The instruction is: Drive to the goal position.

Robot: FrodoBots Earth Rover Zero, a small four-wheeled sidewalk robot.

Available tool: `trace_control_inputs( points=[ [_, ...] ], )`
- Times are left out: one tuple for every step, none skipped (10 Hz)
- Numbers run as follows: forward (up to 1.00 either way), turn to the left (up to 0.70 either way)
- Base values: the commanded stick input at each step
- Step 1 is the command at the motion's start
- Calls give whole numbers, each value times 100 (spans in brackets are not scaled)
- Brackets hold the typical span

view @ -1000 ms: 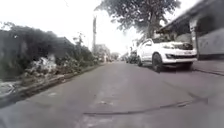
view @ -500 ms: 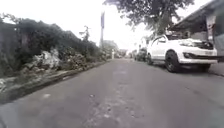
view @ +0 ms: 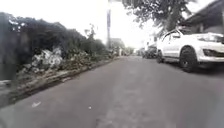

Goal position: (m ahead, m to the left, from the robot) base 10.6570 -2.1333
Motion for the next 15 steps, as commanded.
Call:
trace_control_inputs(
  points=[
    [100,-30],
    [100,-30],
    [100,-30],
    [100,-30],
    [100,-30],
    [100,-30],
    [100,3],
    [100,10],
    [100,10],
    [100,10],
    [100,10],
    [100,10],
    [100,10],
    [100,10],
    [100,10]
  ],
)
